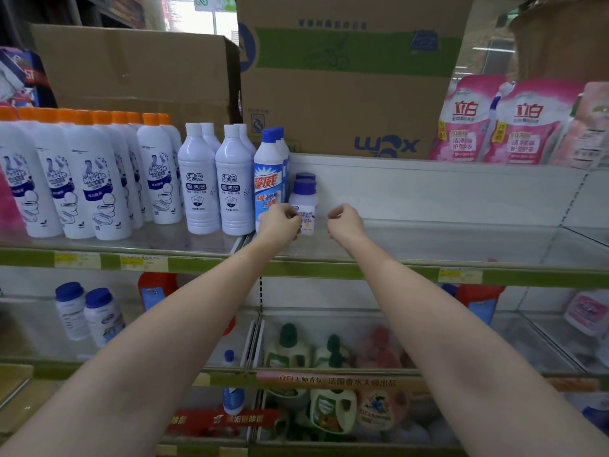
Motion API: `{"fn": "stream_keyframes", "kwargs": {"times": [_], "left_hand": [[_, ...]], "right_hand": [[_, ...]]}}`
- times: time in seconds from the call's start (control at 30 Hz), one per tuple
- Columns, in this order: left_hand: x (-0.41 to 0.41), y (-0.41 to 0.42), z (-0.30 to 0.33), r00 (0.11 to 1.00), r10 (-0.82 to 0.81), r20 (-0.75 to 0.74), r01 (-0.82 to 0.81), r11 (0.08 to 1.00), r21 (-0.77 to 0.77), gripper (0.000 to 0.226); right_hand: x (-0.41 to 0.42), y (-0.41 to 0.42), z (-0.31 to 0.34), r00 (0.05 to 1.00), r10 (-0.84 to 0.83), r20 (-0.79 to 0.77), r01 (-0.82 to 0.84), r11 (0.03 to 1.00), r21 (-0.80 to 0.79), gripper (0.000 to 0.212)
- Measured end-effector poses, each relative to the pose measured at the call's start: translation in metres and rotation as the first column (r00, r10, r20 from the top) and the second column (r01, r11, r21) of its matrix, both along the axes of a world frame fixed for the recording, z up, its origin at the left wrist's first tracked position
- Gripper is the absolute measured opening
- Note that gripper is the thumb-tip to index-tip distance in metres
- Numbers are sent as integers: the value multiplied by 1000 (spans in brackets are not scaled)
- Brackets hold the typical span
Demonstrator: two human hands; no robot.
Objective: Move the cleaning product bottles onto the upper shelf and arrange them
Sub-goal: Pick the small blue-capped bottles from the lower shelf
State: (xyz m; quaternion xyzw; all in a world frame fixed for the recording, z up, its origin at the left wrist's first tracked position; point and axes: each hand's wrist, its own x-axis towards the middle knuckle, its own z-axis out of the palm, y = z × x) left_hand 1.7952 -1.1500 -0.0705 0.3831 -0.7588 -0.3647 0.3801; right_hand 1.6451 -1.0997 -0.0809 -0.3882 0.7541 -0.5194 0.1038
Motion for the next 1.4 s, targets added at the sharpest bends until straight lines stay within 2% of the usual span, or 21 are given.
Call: {"fn": "stream_keyframes", "kwargs": {"times": [0.13, 0.3, 0.5, 0.83, 0.97, 1.23, 1.4], "left_hand": [[-28, 27, 3, 999, -42, 28, 41, 999, 30, 13], [-70, 77, 12, 974, -186, 129, 176, 981, 80, 9], [-109, 125, -8, 932, -237, 274, 219, 971, 93, 12], [-160, 188, -94, 879, -278, 386, 211, 955, 207, 14], [-180, 212, -129, 872, -296, 391, 210, 946, 248, 11], [-218, 233, -173, 831, -332, 446, 202, 927, 316, 12], [-249, 214, -191, 817, -358, 451, 213, 915, 342, 7]], "right_hand": [[-28, 37, 2, 993, 23, 114, -21, 1000, -18, 14], [-58, 106, 16, 957, 180, 229, -173, 984, -49, 13], [-95, 179, 2, 906, 298, 300, -341, 935, 100, 7], [-145, 260, -99, 907, 209, 366, -306, 924, 230, 4], [-166, 284, -140, 915, 158, 372, -272, 922, 276, 11], [-207, 291, -191, 899, 89, 428, -240, 919, 313, 14], [-230, 275, -210, 907, -29, 420, -131, 928, 349, 11]]}}
